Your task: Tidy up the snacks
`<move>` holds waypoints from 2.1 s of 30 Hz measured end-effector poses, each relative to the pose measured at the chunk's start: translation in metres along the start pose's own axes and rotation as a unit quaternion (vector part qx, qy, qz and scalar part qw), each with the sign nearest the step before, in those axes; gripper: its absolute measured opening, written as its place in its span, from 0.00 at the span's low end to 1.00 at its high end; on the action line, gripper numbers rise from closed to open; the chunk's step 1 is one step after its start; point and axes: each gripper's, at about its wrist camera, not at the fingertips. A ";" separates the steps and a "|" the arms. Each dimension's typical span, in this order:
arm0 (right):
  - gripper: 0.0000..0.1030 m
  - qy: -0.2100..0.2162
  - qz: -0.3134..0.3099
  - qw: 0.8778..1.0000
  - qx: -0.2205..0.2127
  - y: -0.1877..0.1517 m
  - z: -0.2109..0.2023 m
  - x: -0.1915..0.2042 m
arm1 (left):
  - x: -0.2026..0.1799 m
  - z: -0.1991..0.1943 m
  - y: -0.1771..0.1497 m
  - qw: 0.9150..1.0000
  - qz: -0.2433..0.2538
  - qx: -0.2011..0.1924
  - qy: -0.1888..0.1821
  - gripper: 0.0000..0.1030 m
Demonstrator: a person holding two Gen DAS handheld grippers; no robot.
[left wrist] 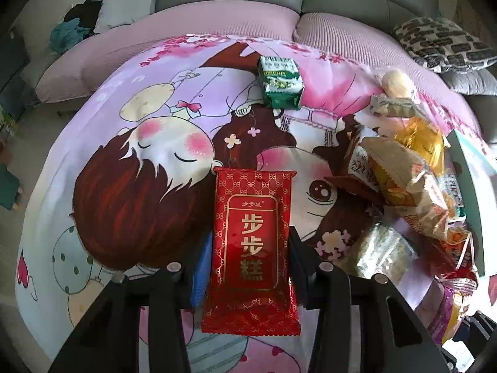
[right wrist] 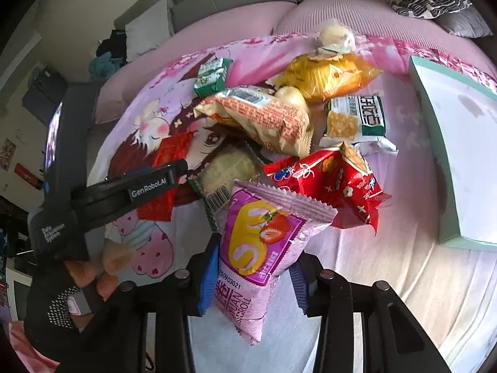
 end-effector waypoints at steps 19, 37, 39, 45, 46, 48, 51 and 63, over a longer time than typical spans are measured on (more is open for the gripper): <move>0.42 0.066 0.003 0.993 -0.099 0.020 -0.082 -0.001 | -0.016 -0.119 0.024 0.993 -0.037 -0.107 -0.035 0.45; 0.42 -0.057 0.203 0.957 -0.201 0.077 -0.149 -0.166 | -0.198 -0.127 0.077 0.972 0.098 -0.104 -0.184 0.45; 0.42 -0.065 0.215 0.954 -0.199 0.081 -0.154 -0.182 | -0.218 -0.118 0.079 0.970 0.113 -0.095 -0.193 0.45; 0.42 -0.094 0.249 0.944 -0.193 0.085 -0.149 -0.226 | -0.268 -0.077 0.083 0.967 0.138 -0.070 -0.205 0.45; 0.42 -0.097 0.254 0.943 -0.192 0.085 -0.147 -0.231 | -0.273 -0.071 0.084 0.967 0.139 -0.068 -0.204 0.45; 0.42 -0.103 0.271 0.940 -0.183 0.086 -0.142 -0.244 | -0.284 -0.057 0.085 0.967 0.141 -0.061 -0.204 0.45; 0.42 -0.113 0.278 0.936 -0.182 0.089 -0.140 -0.257 | -0.294 -0.043 0.088 0.966 0.141 -0.056 -0.208 0.45; 0.44 -0.116 0.297 0.931 -0.178 0.100 -0.131 -0.282 | -0.308 -0.022 0.101 0.968 0.140 -0.053 -0.201 0.52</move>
Point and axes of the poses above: each gripper's, at about its wrist camera, not at the fingertips, and z roughly the way its jaws point, x to its left, y to its top, and after that the axes turned 8 degrees about z, right-handed
